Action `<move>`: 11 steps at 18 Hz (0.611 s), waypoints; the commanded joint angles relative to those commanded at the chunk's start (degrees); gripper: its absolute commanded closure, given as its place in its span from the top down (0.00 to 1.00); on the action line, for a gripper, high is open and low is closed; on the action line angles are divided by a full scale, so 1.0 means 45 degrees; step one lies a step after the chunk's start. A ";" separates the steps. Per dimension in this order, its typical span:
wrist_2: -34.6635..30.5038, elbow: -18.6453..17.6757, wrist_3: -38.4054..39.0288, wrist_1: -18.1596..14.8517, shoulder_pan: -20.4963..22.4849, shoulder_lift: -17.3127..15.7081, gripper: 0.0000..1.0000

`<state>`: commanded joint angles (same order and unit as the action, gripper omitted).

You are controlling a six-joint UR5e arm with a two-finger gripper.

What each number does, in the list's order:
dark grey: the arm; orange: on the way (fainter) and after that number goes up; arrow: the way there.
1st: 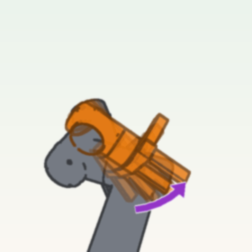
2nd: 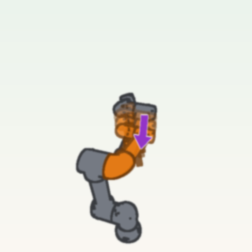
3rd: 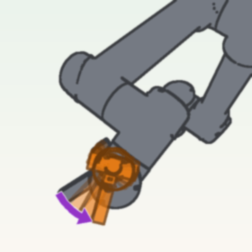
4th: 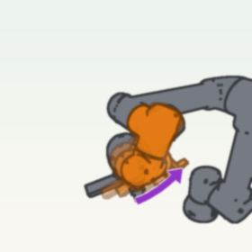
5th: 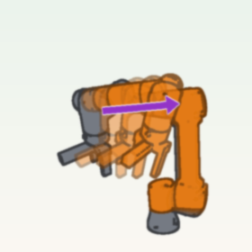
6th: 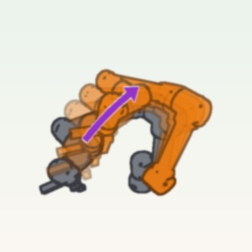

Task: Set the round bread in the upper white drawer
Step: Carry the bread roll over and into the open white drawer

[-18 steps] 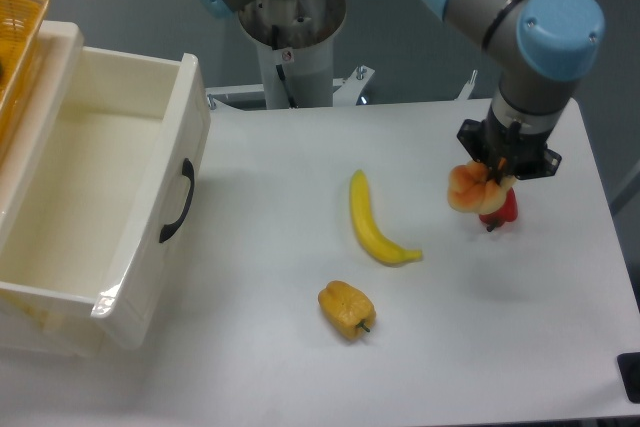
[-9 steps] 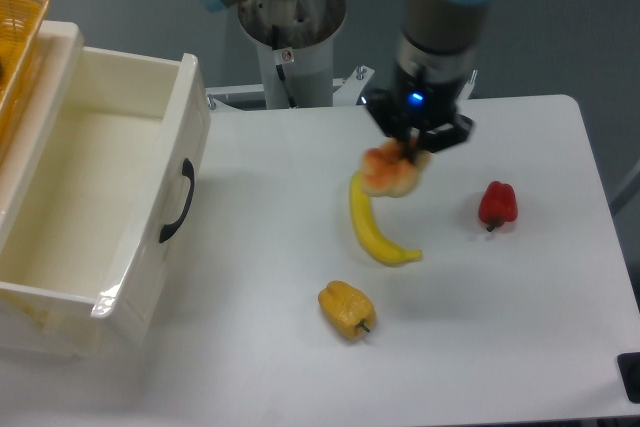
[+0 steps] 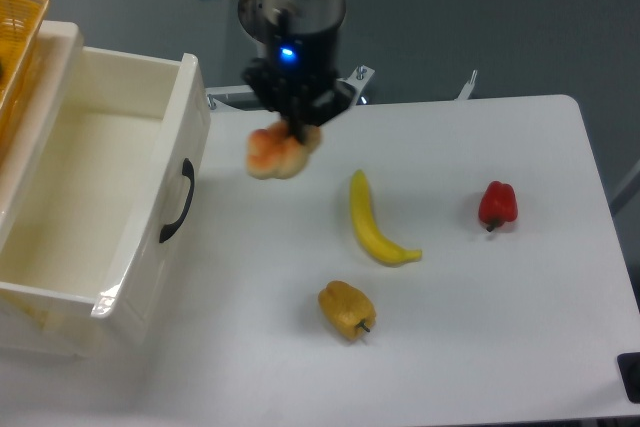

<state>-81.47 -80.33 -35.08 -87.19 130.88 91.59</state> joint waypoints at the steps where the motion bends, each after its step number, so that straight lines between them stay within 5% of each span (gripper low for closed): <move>1: -0.0019 0.0000 0.0157 0.0000 -0.0215 -0.0040 0.00; 9: -0.0098 -0.0039 0.1408 0.0078 -0.2149 0.0467 0.00; 11: -0.0078 -0.0098 0.1486 0.0097 -0.2501 0.0604 0.11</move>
<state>-81.83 -80.77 -28.39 -86.75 119.63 94.30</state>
